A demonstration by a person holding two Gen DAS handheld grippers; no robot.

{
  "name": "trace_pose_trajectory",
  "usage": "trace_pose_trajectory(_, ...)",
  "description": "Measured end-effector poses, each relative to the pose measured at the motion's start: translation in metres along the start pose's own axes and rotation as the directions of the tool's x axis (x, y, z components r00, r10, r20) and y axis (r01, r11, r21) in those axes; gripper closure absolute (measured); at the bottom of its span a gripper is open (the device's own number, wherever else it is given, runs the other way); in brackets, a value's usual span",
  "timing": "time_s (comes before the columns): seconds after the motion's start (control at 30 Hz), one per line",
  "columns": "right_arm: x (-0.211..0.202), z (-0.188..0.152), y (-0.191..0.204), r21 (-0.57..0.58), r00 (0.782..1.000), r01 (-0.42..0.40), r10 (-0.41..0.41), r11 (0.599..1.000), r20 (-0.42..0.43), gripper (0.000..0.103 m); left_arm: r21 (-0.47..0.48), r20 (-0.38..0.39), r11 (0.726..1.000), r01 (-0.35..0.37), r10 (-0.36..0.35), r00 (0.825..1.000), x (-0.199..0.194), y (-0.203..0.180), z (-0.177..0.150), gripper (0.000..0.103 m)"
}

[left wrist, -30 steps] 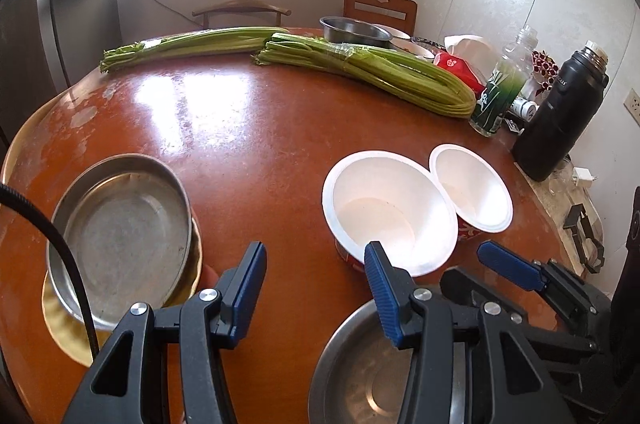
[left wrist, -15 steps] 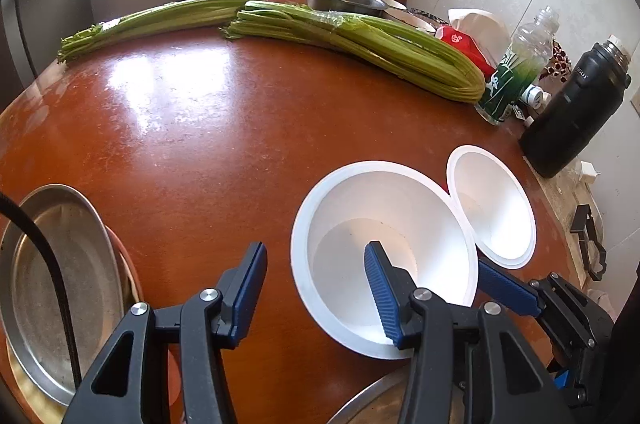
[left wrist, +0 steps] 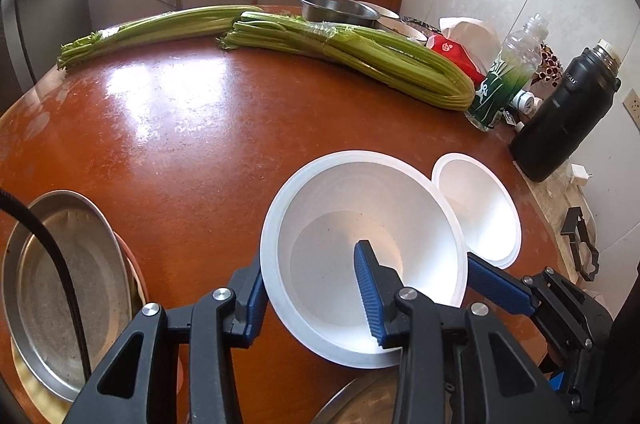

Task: Organize plates and bowls
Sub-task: 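Grasp the rim of the large white paper bowl with the left tool, then lift the white bowl with the left tool over the steel bowl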

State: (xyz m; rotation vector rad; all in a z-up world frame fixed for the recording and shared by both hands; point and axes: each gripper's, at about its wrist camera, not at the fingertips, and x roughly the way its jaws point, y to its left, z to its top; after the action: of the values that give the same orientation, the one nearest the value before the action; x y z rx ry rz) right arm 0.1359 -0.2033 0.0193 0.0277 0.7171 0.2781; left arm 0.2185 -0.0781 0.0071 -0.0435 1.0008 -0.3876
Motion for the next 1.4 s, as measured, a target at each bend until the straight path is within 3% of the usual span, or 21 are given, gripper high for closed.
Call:
trace_pose_trajectory(0.77, -0.063, -0.003, 0.019, -0.048, 0.995, -0.019, 0.024, 0.999, 0.100, 0.050, 0.022, 0.119, 0.999, -0.032, 0.029, 0.992, -0.078, -0.022, -0.022, 0.063)
trace_pose_trajectory(1.4, -0.103, -0.049, 0.030, -0.063, 0.995, -0.027, 0.033, 0.998, 0.093, 0.050, 0.040, 0.121, 0.999, -0.021, 0.016, 0.993, -0.105, -0.042, -0.076, 0.063)
